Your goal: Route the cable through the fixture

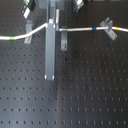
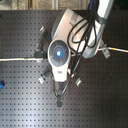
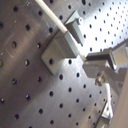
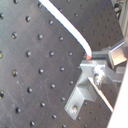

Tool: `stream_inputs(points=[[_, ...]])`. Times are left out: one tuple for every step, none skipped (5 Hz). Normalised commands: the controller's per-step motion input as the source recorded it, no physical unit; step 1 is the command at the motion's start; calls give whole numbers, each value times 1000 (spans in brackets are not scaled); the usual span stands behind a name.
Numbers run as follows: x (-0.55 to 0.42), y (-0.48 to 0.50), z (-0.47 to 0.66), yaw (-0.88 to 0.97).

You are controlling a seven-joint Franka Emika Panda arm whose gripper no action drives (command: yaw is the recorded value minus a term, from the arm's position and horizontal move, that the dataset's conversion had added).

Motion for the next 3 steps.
stream_inputs(points=[[7, 173, 78, 51], [1, 19, 0, 0], [-38, 11, 585, 0]])
